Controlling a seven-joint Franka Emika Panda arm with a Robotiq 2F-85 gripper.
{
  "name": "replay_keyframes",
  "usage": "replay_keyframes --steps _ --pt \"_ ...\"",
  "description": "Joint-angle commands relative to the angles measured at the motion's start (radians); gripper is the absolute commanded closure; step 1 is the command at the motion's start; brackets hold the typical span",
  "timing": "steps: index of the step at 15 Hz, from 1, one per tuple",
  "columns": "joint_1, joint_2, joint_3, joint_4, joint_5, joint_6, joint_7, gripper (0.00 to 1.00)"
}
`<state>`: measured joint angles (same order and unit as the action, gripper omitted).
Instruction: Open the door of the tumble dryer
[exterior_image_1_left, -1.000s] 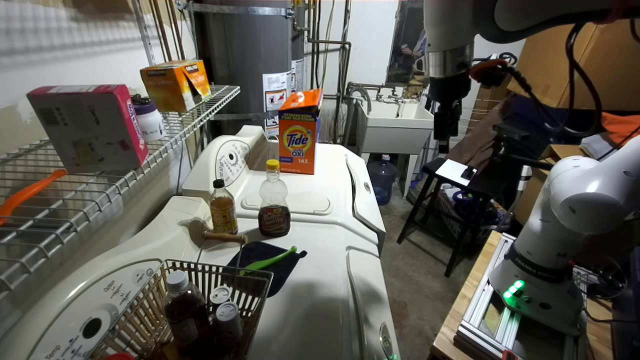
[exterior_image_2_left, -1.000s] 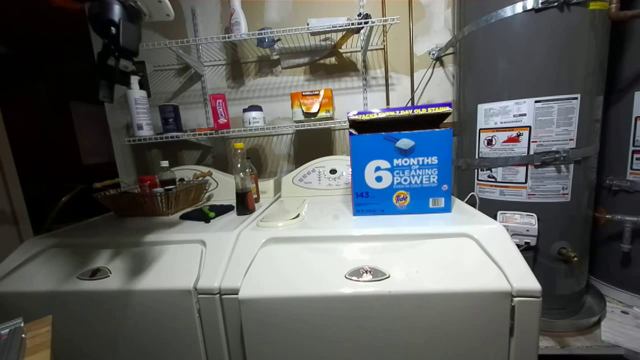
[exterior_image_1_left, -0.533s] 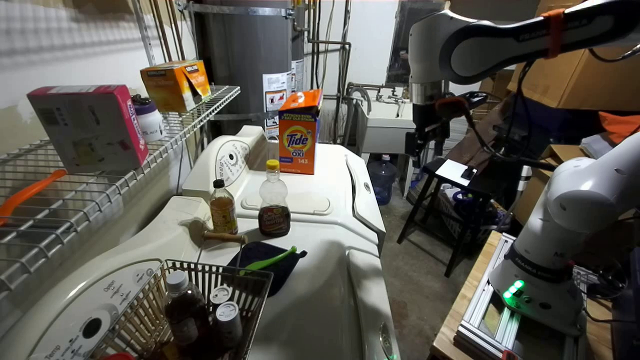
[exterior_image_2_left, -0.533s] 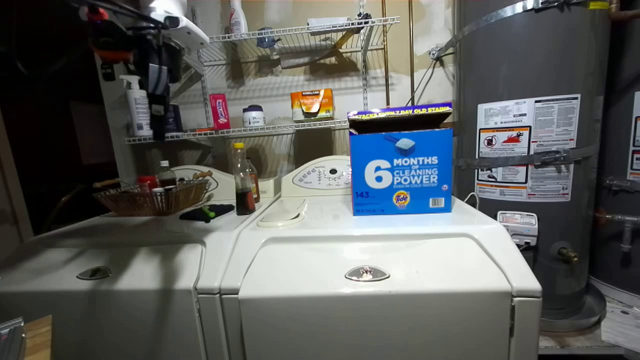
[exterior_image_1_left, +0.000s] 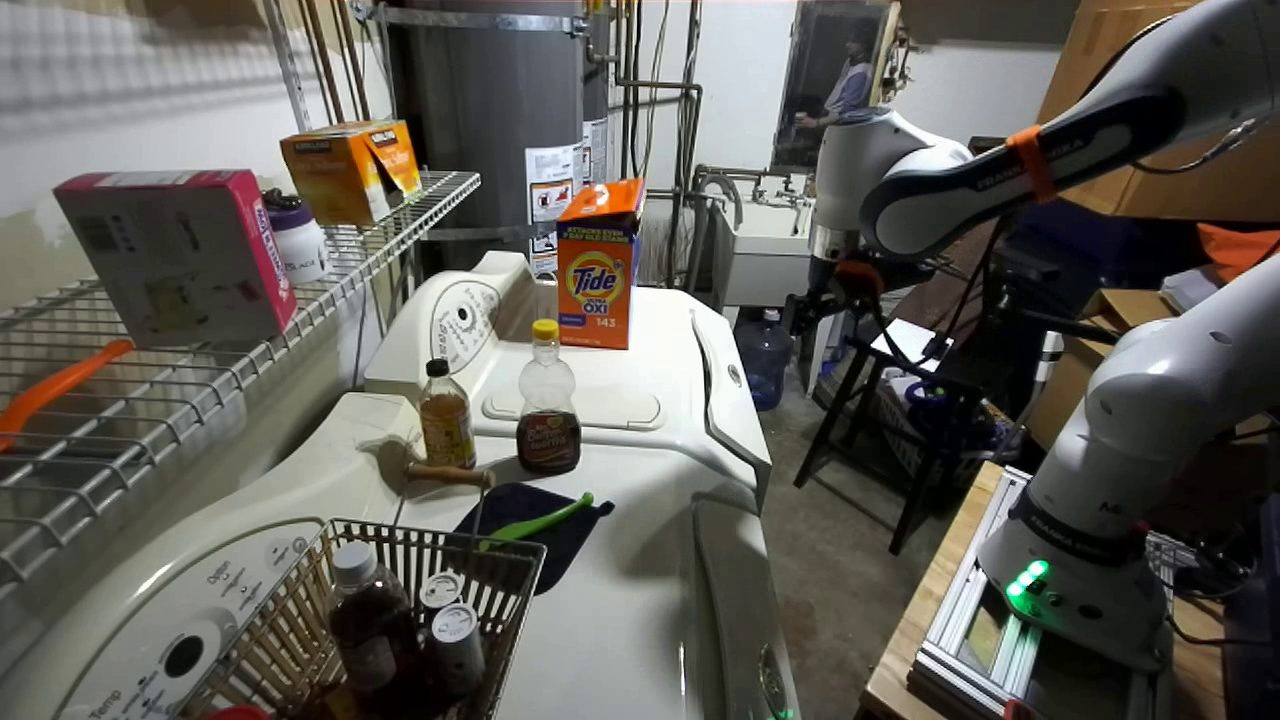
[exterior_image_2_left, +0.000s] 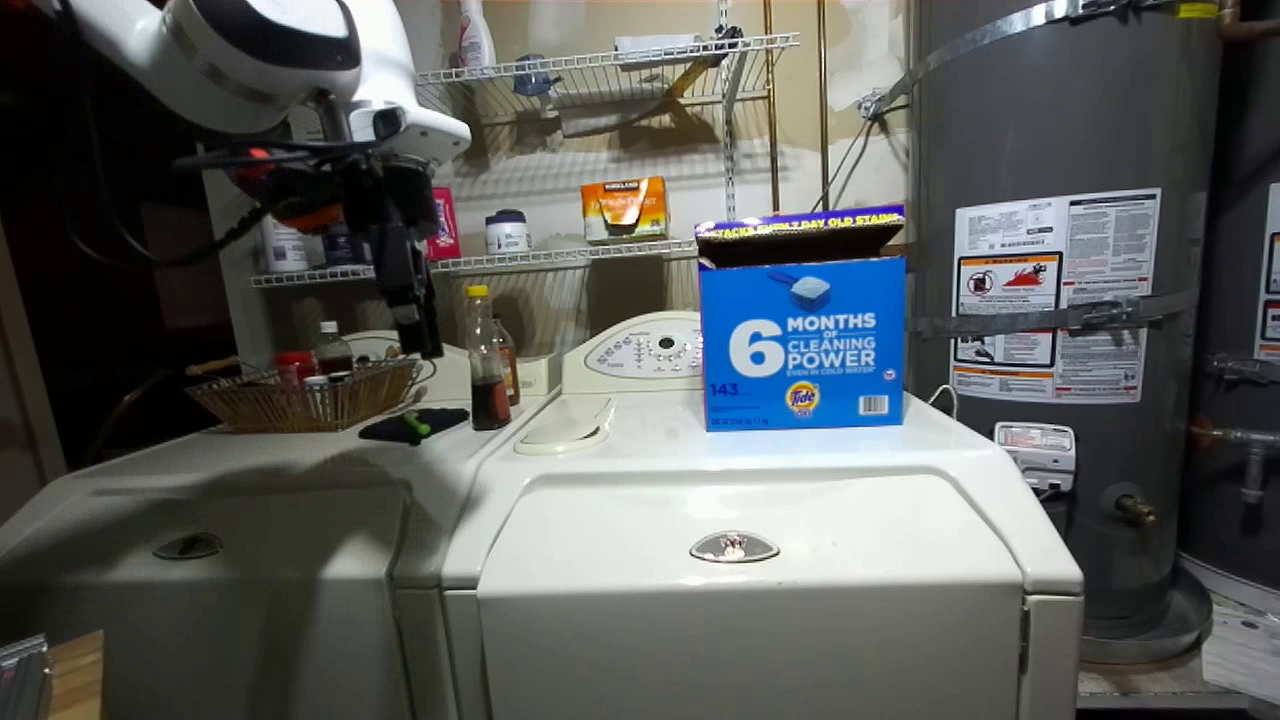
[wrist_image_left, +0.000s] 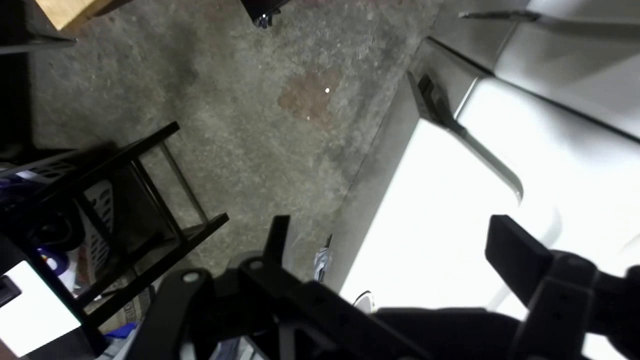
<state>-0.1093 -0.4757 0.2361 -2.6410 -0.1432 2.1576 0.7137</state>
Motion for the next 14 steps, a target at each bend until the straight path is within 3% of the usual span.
replay_keyframes --steps 1,10,14 --pt "0.007 0.017 -0.019 -0.016 -0.039 0.042 0.041 0.00" --pt "-0.006 0.052 -0.019 -0.032 -0.068 0.093 0.087 0.00" --pt "-0.023 0.134 -0.023 -0.024 -0.077 0.231 0.140 0.00"
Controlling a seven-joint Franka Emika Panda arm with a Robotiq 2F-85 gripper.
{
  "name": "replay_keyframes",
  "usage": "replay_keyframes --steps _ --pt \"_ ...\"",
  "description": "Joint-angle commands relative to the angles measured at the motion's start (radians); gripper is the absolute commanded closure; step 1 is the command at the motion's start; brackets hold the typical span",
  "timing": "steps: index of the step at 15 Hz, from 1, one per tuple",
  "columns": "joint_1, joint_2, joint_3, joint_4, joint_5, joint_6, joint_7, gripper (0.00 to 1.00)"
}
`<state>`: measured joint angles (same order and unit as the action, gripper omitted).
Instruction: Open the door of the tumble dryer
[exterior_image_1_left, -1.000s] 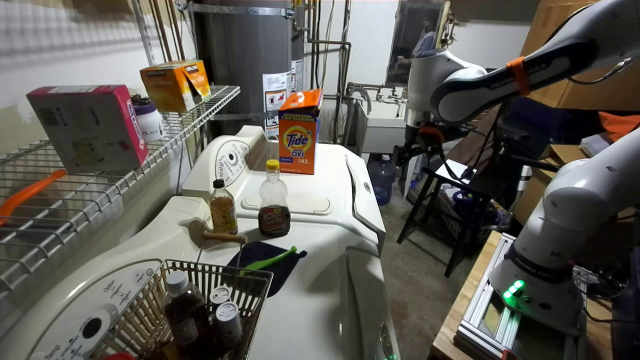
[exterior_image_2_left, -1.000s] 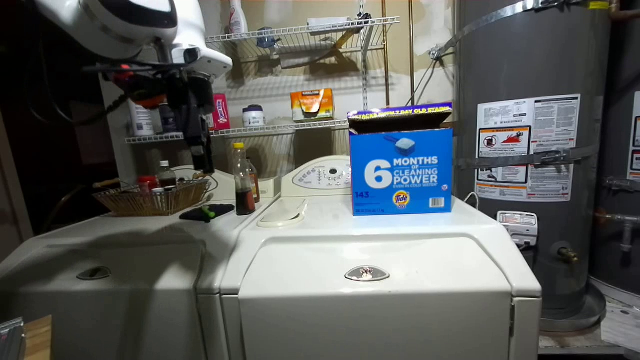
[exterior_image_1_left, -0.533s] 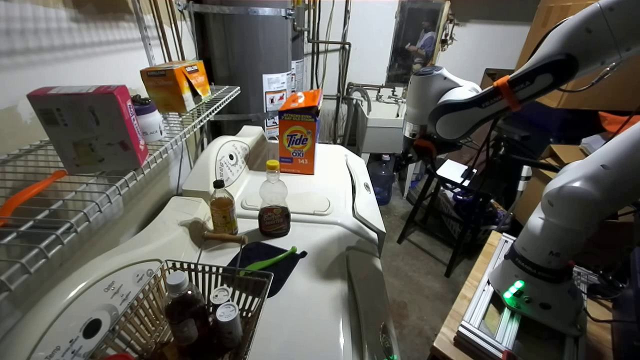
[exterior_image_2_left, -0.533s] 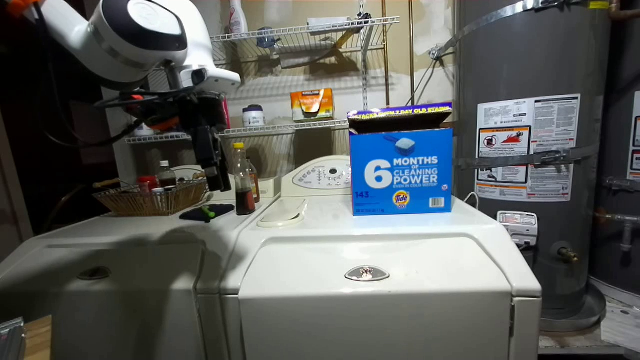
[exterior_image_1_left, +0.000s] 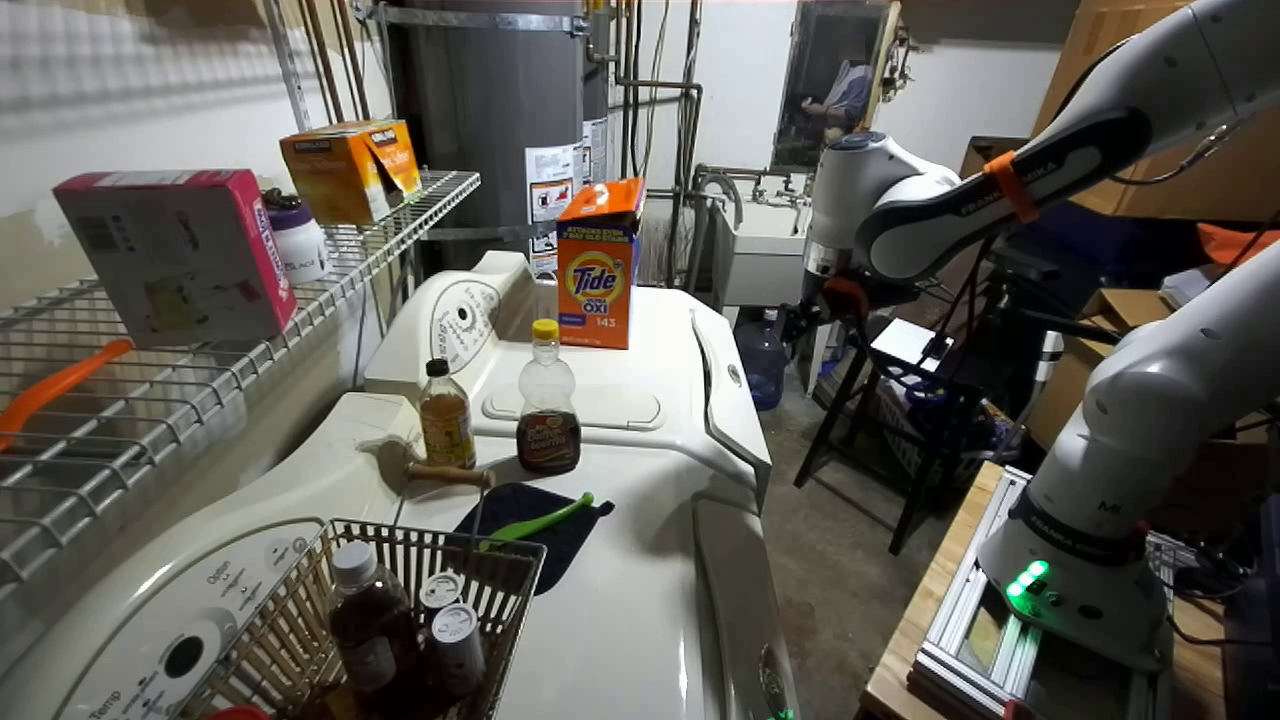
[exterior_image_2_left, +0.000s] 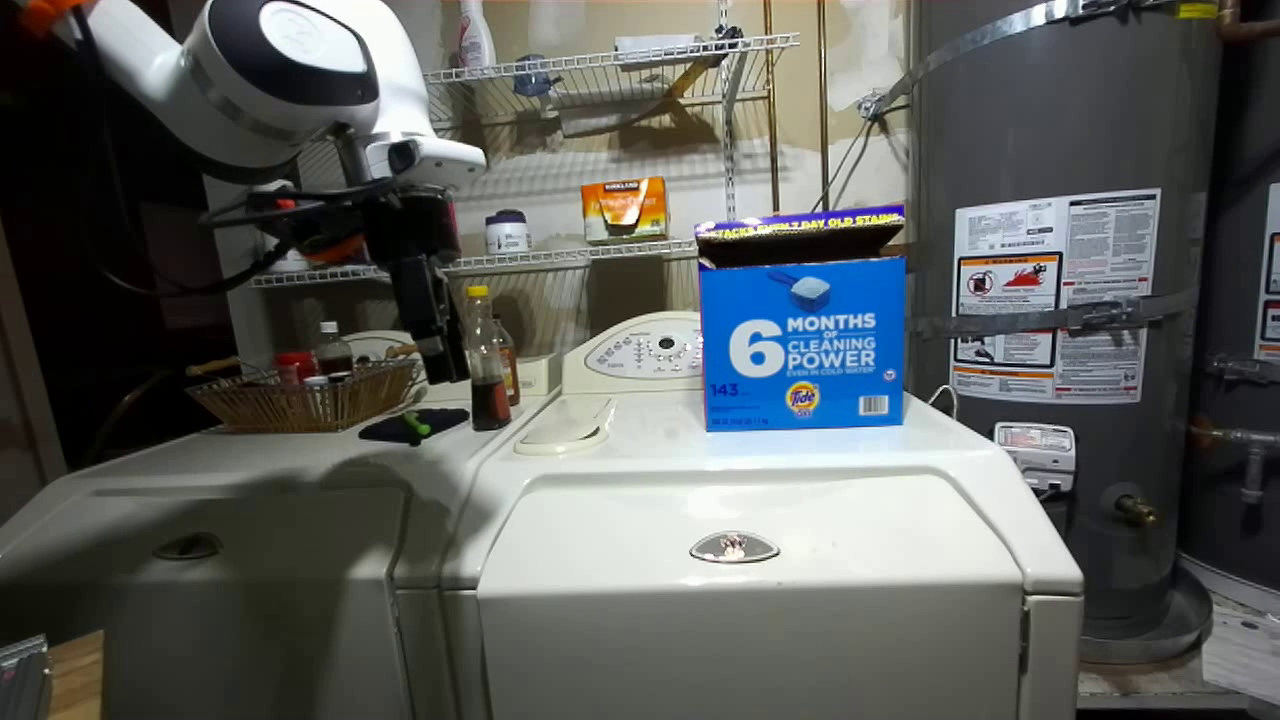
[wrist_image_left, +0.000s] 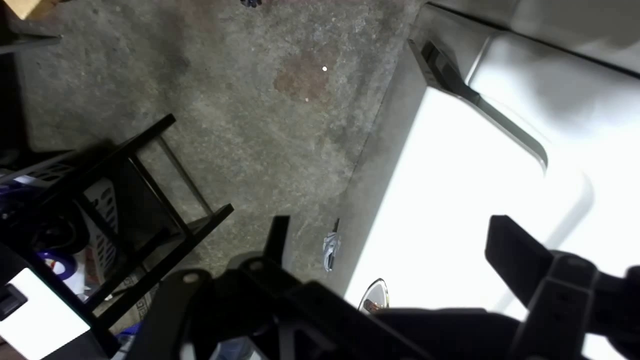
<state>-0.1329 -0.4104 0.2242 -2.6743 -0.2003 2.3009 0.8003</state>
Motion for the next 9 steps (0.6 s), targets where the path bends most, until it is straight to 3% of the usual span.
replay_keyframes --steps 1,5,9 --pt "-0.012 0.100 -0.003 0.008 -0.042 0.139 0.083 0.00" --pt "-0.022 0.229 -0.013 0.015 -0.058 0.279 0.148 0.00" --pt "-0.033 0.374 -0.048 0.060 -0.170 0.389 0.256 0.00"
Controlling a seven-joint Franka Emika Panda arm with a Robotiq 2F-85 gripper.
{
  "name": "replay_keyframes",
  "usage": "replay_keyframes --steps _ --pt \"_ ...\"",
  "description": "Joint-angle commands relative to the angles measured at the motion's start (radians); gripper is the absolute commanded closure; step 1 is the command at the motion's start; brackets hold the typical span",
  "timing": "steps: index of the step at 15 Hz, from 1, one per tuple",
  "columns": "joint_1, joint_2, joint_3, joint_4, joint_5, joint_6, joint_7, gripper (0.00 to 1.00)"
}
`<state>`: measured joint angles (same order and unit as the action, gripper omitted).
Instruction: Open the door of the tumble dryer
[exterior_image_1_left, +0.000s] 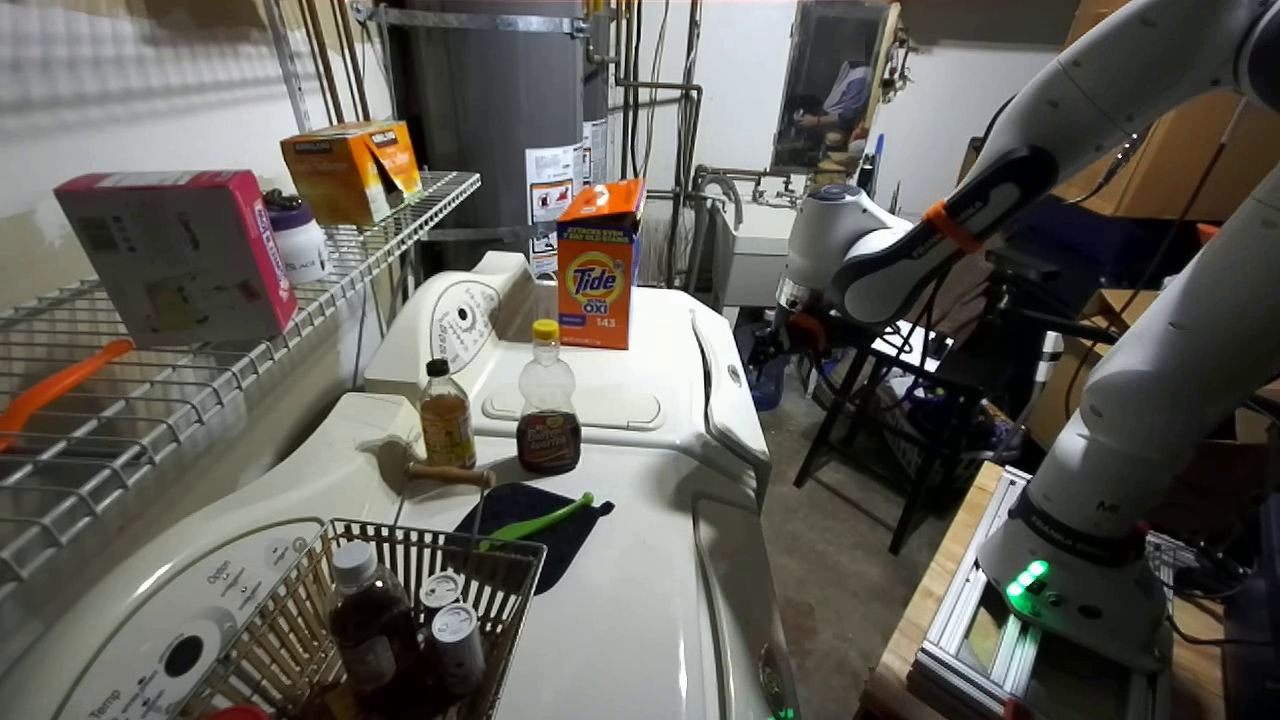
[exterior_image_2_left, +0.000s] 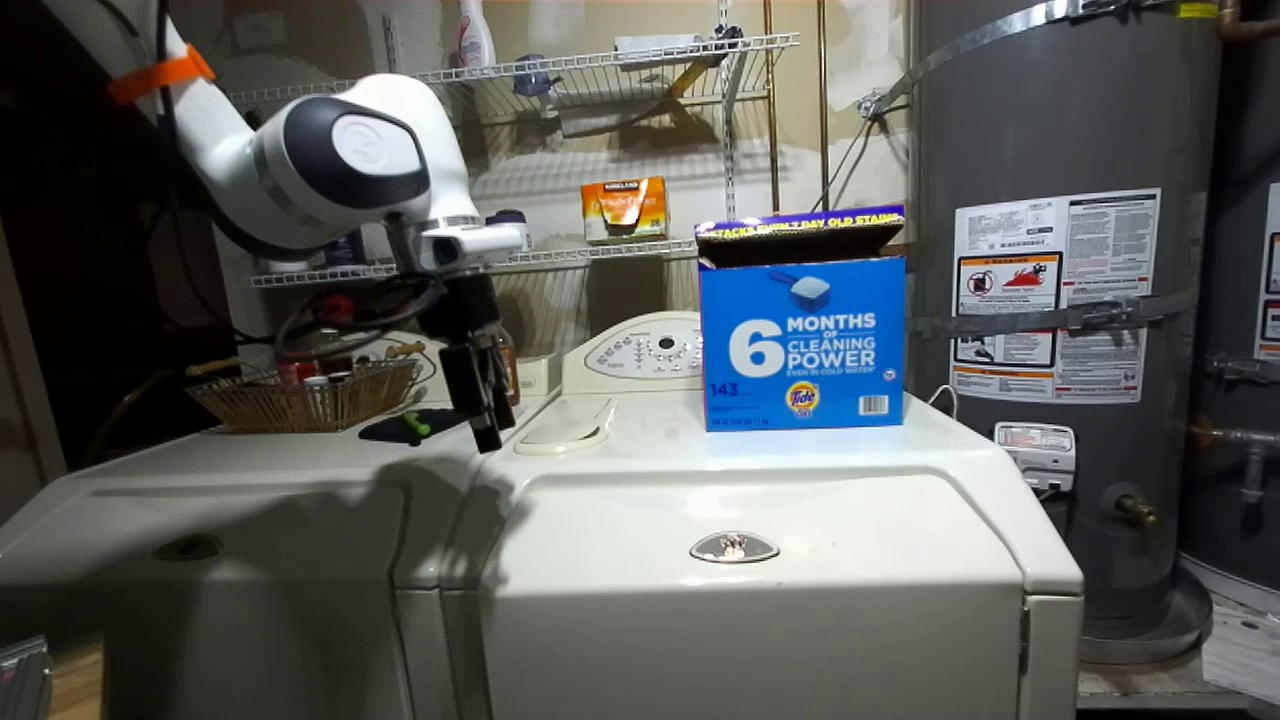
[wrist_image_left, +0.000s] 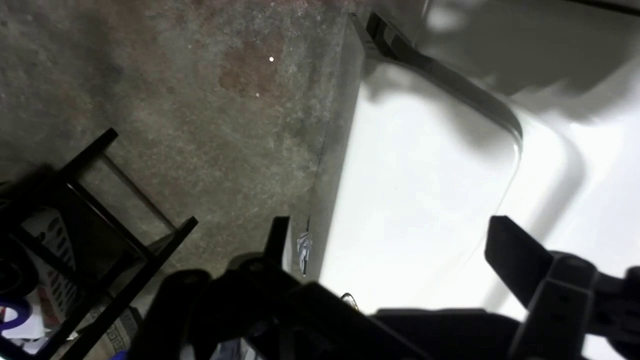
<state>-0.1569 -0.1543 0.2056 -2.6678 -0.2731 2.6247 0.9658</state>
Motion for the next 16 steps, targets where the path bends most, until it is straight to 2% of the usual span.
replay_keyframes --steps 1,5,9,16 --pt "-0.002 0.149 -0.047 0.067 -0.129 0.079 0.120 0.00" --pt "0.063 0.265 -0.129 0.130 -0.230 0.122 0.219 0.00" --pt "0.165 0.361 -0.193 0.216 -0.188 0.127 0.227 0.00" --pt "0.310 0.469 -0.275 0.325 -0.156 0.051 0.308 0.00"
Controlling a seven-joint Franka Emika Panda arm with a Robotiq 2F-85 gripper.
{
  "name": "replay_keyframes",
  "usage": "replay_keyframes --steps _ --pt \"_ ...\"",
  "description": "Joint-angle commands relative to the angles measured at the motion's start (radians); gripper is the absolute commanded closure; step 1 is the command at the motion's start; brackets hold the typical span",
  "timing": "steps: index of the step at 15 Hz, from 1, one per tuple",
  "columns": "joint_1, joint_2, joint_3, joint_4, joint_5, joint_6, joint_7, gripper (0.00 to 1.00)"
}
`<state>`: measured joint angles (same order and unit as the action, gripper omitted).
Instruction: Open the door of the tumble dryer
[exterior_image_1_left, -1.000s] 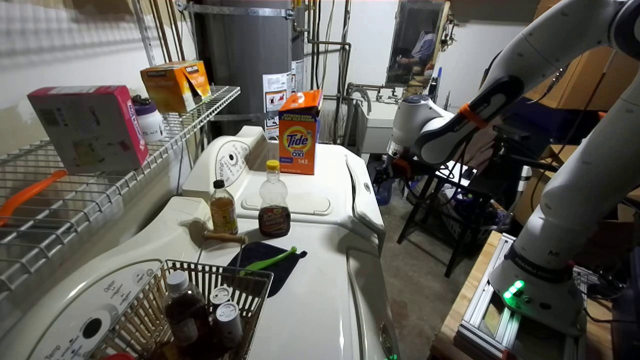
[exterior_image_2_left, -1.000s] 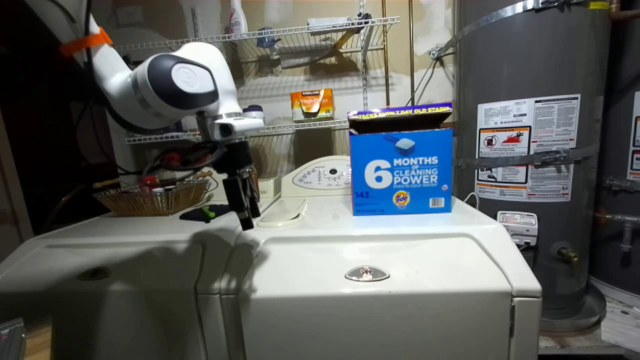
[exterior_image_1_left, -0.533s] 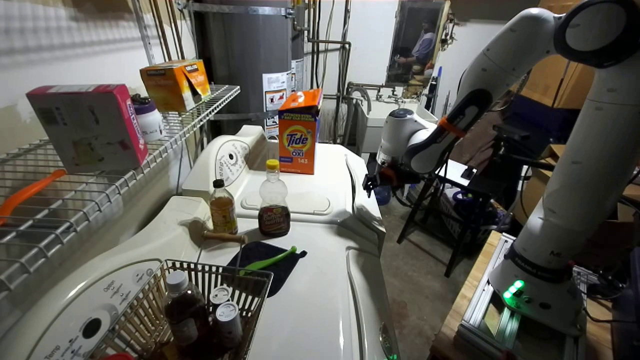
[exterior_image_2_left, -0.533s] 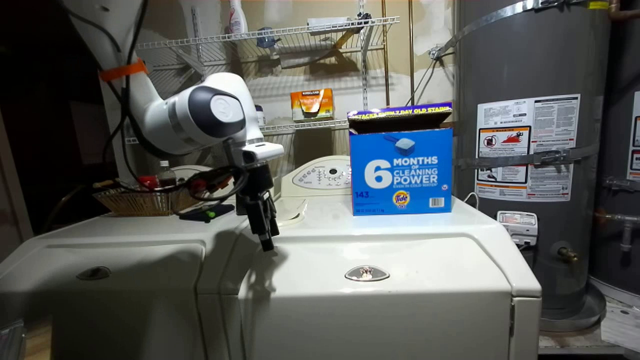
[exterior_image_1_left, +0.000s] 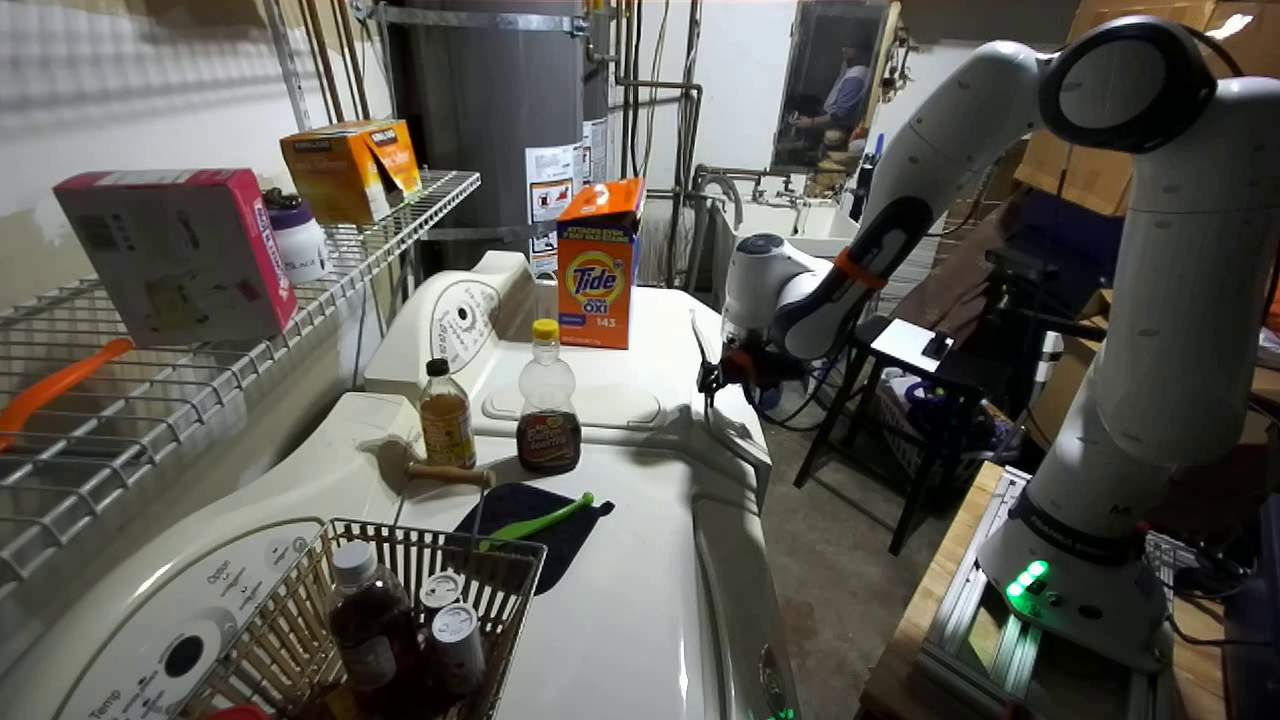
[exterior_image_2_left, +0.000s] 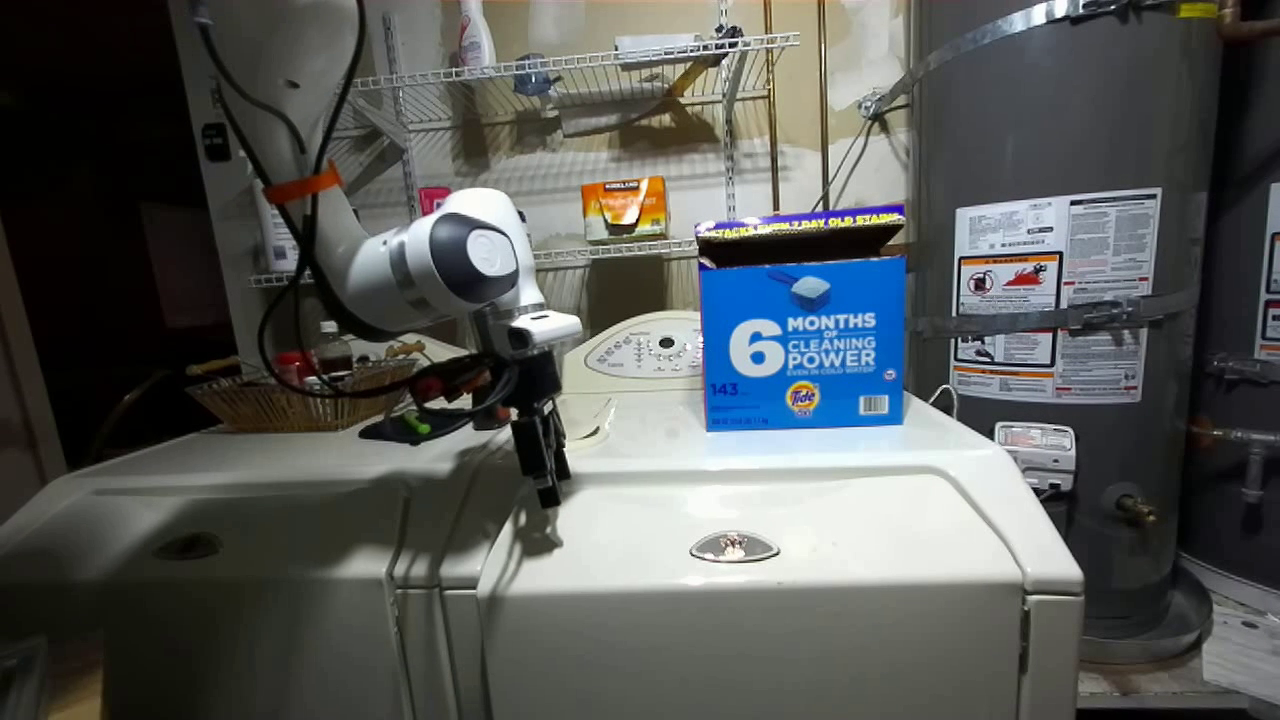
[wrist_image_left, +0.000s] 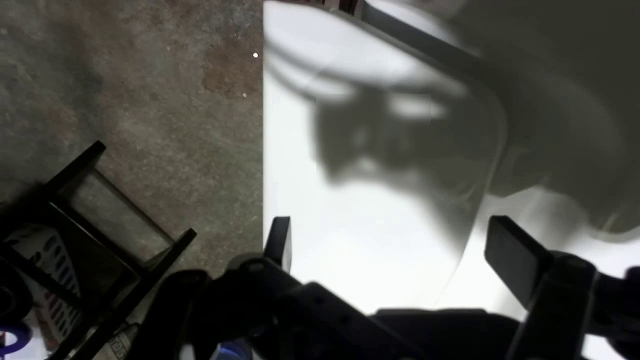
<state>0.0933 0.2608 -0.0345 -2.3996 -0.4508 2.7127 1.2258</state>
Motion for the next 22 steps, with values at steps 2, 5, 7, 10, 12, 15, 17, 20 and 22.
replay_keyframes --steps 2,5,7,10,12,15,17,20,22 --pt "0.093 0.076 -0.057 0.072 0.006 -0.020 0.090 0.00" --pt "0.110 0.092 -0.054 0.081 0.037 -0.042 0.069 0.00" --pt "0.094 0.088 -0.026 0.065 0.091 -0.063 0.000 0.00" --pt "0.097 0.065 -0.023 0.028 0.101 -0.075 -0.077 0.00" --pt "0.092 0.046 -0.026 0.003 0.101 -0.074 -0.125 0.00" --pt "0.084 0.024 -0.039 -0.032 0.092 -0.071 -0.191 0.00" --pt "0.076 0.007 -0.055 -0.062 0.084 -0.069 -0.233 0.00" --pt "0.051 -0.028 -0.090 -0.119 0.066 -0.050 -0.301 0.00" --pt "0.028 -0.071 -0.112 -0.162 0.063 -0.073 -0.364 0.00"
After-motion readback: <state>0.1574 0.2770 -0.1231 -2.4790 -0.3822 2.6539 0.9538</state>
